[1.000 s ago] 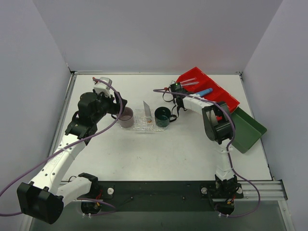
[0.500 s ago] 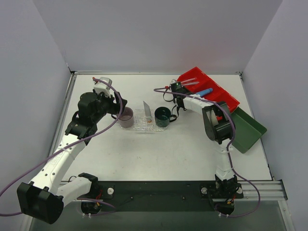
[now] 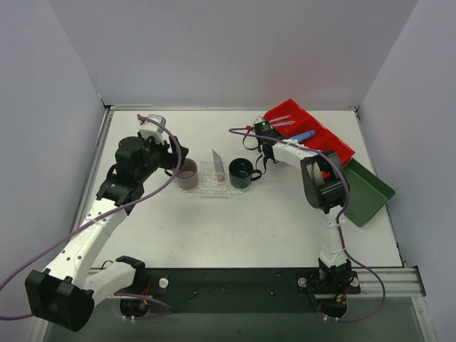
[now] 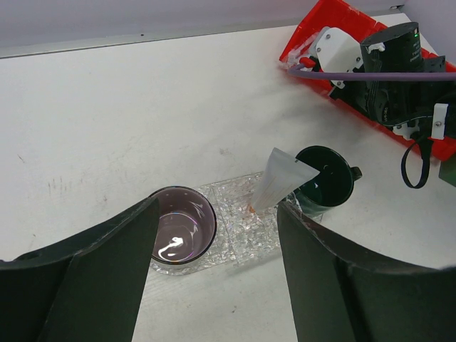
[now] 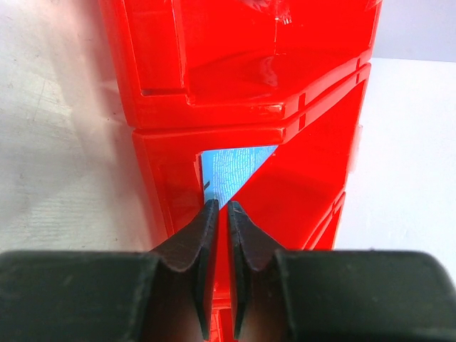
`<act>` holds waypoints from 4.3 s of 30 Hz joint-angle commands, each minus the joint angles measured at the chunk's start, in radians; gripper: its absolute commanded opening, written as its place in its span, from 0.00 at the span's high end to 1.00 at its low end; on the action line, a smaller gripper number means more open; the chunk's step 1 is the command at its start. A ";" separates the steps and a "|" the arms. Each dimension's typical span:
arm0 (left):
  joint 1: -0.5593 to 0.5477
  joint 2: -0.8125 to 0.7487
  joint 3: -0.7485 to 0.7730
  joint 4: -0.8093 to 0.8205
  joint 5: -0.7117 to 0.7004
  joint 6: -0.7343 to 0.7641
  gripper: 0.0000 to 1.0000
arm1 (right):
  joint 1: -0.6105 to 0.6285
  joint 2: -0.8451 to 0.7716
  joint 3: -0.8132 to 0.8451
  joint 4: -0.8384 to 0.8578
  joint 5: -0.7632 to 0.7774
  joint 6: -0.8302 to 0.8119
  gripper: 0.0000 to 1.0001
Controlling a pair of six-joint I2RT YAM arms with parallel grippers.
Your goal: Prepare toiletry sets of a toothbrush and toothpaste on the tray
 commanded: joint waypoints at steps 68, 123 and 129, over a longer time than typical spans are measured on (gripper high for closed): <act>0.033 0.065 0.015 0.030 0.013 0.007 0.23 | -0.191 -0.014 -0.035 0.056 -0.475 -0.387 0.56; 0.034 0.020 0.008 0.047 0.065 -0.021 0.23 | -0.233 -0.359 -0.189 0.076 -0.561 0.177 1.00; 0.031 0.020 0.008 0.044 0.059 -0.021 0.23 | -0.241 -0.336 -0.115 0.064 -0.569 0.418 0.80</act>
